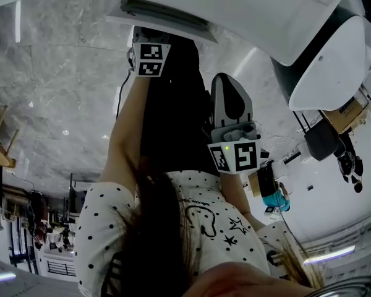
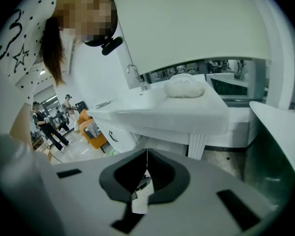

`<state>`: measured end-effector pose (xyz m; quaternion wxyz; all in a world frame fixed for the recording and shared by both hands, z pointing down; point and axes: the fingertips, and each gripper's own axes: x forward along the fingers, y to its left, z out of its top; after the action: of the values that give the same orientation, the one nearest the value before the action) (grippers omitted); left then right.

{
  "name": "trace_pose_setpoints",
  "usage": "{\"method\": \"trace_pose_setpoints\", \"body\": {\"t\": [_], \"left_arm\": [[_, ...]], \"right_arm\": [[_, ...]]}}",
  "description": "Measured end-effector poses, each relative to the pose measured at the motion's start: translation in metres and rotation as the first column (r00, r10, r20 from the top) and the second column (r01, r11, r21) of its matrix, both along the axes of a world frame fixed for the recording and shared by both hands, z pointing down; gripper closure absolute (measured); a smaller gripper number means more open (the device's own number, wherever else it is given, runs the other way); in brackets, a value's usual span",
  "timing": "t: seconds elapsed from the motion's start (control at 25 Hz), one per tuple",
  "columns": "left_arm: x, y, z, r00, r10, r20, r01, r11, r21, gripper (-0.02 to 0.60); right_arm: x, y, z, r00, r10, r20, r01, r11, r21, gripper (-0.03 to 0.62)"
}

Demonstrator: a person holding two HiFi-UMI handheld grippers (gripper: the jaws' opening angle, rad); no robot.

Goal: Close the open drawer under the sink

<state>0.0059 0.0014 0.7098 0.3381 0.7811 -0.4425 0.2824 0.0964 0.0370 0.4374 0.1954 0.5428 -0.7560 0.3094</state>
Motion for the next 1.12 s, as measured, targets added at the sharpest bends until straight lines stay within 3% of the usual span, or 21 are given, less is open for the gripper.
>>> {"method": "trace_pose_setpoints", "body": {"t": [0.28, 1.12], "left_arm": [[0.001, 0.000, 0.000, 1.000, -0.007, -0.013, 0.007, 1.000, -0.003, 0.439], [-0.002, 0.001, 0.001, 0.999, -0.006, -0.039, 0.006, 1.000, 0.007, 0.439]], "right_arm": [[-0.006, 0.003, 0.006, 0.999, 0.041, -0.002, -0.041, 0.999, -0.010, 0.579], [-0.027, 0.013, 0.020, 1.000, 0.019, -0.015, -0.020, 0.999, -0.051, 0.579]]}}
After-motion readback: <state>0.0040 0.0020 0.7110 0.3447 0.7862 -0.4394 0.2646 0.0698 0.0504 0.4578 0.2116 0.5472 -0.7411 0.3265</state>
